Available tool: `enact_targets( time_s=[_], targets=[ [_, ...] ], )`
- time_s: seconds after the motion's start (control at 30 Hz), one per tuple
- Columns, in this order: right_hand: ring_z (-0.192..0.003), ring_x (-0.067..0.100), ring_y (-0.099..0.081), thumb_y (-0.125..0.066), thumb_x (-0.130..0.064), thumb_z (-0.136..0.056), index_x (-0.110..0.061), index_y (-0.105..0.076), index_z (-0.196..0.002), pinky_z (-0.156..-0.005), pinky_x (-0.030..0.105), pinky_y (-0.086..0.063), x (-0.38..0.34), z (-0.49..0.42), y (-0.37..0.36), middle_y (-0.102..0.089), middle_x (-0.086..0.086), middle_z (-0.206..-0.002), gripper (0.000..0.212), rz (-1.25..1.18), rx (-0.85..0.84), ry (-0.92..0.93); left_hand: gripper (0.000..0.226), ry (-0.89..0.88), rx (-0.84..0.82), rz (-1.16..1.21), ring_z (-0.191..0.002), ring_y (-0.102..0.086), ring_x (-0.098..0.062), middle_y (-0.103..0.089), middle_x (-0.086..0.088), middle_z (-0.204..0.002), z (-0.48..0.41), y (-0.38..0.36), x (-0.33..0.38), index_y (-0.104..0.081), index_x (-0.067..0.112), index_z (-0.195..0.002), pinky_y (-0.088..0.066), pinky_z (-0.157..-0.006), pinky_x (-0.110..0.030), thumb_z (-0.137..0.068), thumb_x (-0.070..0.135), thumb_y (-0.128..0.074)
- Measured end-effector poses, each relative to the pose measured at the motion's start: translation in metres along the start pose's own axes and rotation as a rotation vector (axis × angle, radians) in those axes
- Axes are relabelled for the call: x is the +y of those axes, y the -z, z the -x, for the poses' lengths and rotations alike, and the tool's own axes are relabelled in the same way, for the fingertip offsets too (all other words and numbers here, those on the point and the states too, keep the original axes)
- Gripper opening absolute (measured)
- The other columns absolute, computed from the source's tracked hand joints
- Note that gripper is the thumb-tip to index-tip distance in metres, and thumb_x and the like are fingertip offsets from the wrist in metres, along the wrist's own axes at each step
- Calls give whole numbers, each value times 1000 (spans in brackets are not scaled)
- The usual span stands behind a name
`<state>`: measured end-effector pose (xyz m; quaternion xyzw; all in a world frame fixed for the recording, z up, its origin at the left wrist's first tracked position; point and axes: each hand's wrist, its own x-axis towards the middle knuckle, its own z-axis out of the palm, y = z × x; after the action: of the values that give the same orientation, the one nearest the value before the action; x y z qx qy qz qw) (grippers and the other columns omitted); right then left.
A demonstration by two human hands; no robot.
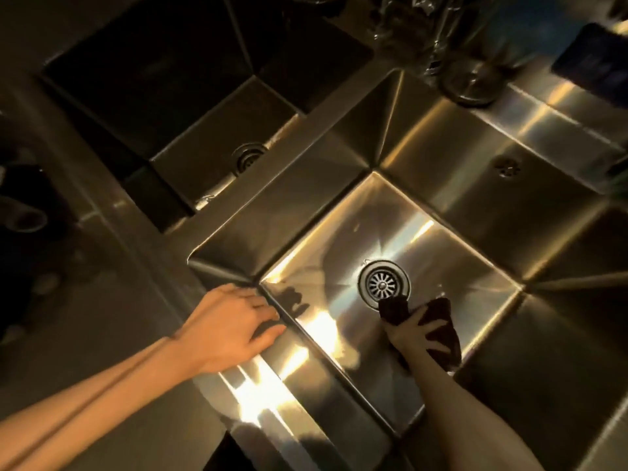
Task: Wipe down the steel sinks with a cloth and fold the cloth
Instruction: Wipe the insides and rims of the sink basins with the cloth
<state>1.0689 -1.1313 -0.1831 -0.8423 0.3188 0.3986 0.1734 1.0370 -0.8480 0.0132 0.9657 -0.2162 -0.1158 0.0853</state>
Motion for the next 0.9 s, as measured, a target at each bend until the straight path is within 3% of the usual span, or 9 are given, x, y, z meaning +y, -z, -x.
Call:
enact_targets(
  time_s=[0.13,0.2,0.3,0.4,0.53,0.63,0.77,0.9],
  targets=[
    [-137,52,-6,-52,-36,-93,-14,-4,-151,-103,65,-20,21,-23,5,3,25,-154,78,69,103,58,37,-29,-70,35,-77,-66,-9,-69,14,-81,-1,-9,-6,-72,34,-87,-56,-69,-27,-90,52,-39],
    [-137,51,-9,-52,-34,-93,-13,0,-151,-105,63,-22,14,-36,24,1,25,-154,80,88,128,36,40,-36,-84,48,-76,-66,-8,-68,14,-80,-2,-12,-8,-71,35,-87,-57,-67,-29,-91,54,-36],
    [-137,51,-4,-56,-32,-91,-20,4,-151,-104,64,-20,-14,-57,57,1,15,-156,86,-95,183,-9,51,-30,-39,45,-71,-65,-7,-65,17,-74,0,-15,-9,-69,36,-84,-55,-58,-27,-93,57,-23],
    [-136,49,-6,-66,-41,-81,-23,1,-151,-101,67,-22,-54,-79,87,-5,9,-156,99,-110,239,106,45,-30,-43,52,-68,-61,-9,-61,15,-67,-1,-14,-7,-66,34,-79,-51,-53,-28,-92,56,-29],
    [-133,51,-11,-66,-44,-78,-25,-10,-150,-91,69,-30,-133,-89,73,-13,10,-152,93,227,295,361,39,-28,-64,11,-63,-60,-12,-59,11,-62,-2,-11,-7,-68,31,-74,-50,-51,-28,-85,54,-38],
    [-133,50,-11,-64,-34,-80,-33,-14,-148,-89,72,-31,-172,-57,31,-18,6,-148,85,472,192,662,42,11,-112,28,-62,-59,-15,-59,8,-62,-2,-9,-5,-67,28,-74,-51,-52,-32,-87,52,-35],
    [-138,48,-7,-55,-41,-87,-35,-11,-149,-97,73,-25,-126,3,-22,-14,3,-155,76,914,154,1061,46,27,-146,51,-57,-57,-17,-56,6,-57,-3,-6,-4,-65,27,-70,-48,-51,-30,-89,52,-30],
    [-142,41,3,-49,-35,-95,-36,-9,-150,-108,65,-11,-100,13,-13,1,-1,-159,68,1197,-102,1279,43,14,-151,-19,-44,-49,-12,-47,8,-47,-6,-2,-3,-61,28,-59,-32,-45,-20,-86,48,-35]
  ],
)
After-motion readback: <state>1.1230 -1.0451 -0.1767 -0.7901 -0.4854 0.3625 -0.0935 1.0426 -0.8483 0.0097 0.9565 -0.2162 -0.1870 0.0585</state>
